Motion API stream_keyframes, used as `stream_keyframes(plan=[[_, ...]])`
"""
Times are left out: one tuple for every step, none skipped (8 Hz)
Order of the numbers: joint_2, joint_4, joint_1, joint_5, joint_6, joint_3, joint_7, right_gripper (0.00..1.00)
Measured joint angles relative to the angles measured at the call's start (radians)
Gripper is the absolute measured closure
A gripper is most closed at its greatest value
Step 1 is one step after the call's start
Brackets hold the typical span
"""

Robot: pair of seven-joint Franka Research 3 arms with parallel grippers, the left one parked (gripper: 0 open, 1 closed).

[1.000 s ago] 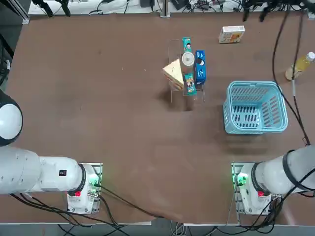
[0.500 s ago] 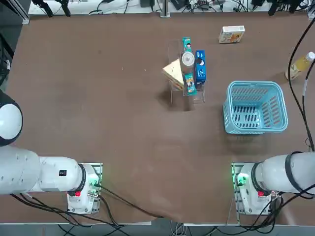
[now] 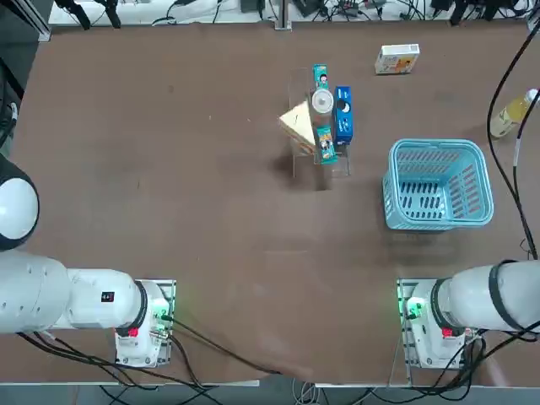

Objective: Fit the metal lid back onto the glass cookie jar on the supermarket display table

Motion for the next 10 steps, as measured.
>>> stream_keyframes(plan=[[0.016,0.017,0.002,0.0,0.0,0.001,-0.001,0.0],[0.026,0.026,0.003,0.0,0.001,0.001,-0.001,0.0],[0.031,0.028,0.004,0.0,0.002,0.0,-0.001,0.0],[0.035,0.028,0.012,0.0,0.003,-0.003,-0.001,0.0],[0.043,0.028,0.023,0.0,0.003,-0.009,-0.001,0.0],[0.048,0.028,0.029,0.0,0.004,-0.015,-0.001,0.0],[0.051,0.028,0.029,0.0,0.004,-0.023,-0.001,0.0],[0.051,0.029,0.03,0.003,0.004,-0.037,0.0,0.0],[0.051,0.032,0.03,0.017,0.004,-0.055,0.01,0.0],[0.051,0.035,0.029,0.041,0.004,-0.073,0.033,0.0]])
